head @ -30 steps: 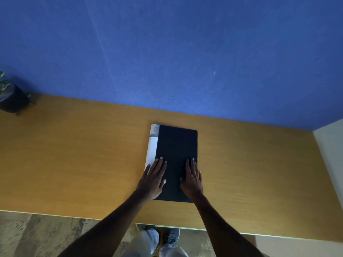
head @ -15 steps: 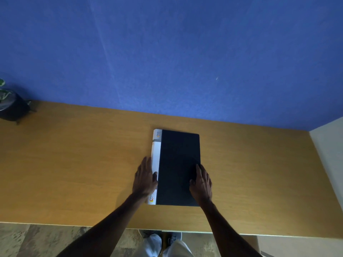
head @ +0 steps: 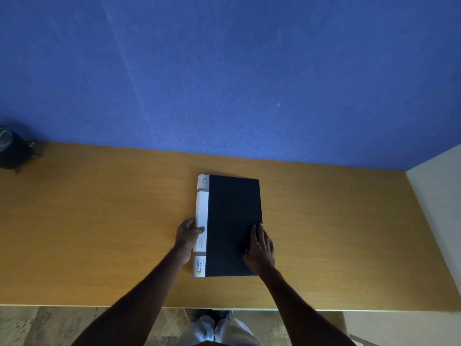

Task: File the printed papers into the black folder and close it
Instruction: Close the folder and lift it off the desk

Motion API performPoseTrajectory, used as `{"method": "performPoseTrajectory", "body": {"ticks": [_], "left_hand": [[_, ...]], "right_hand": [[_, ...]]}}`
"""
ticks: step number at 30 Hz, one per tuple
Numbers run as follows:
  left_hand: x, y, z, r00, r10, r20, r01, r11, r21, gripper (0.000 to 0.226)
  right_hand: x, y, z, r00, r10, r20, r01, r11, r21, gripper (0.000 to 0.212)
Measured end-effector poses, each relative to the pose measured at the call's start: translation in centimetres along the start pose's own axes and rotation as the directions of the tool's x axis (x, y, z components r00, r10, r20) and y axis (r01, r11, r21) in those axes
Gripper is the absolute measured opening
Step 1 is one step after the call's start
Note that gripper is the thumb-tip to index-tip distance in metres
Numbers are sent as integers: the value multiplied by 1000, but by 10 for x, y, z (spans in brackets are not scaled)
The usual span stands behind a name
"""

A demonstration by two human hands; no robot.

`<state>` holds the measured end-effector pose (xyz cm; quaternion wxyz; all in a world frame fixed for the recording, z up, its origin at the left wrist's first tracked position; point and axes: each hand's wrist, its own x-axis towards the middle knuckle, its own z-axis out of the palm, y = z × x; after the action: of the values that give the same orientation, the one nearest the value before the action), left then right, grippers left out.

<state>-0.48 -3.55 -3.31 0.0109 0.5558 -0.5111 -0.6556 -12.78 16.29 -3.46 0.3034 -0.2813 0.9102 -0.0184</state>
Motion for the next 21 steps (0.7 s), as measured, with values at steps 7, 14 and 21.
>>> {"method": "performPoseTrajectory", "body": {"ticks": [7, 14, 21], "left_hand": [[-7, 4, 11, 999, -46, 11, 47, 993, -106, 57], [-20, 9, 11, 992, -112, 57, 122, 968, -220, 62], [-38, 15, -2, 994, -85, 73, 107, 923, -369, 62]], "right_hand": [[3, 9, -12, 999, -38, 20, 37, 999, 34, 83], [7, 24, -38, 1000, -7, -19, 15, 900, 436, 71], [15, 10, -57, 973, 230, -24, -120, 589, 799, 45]]}}
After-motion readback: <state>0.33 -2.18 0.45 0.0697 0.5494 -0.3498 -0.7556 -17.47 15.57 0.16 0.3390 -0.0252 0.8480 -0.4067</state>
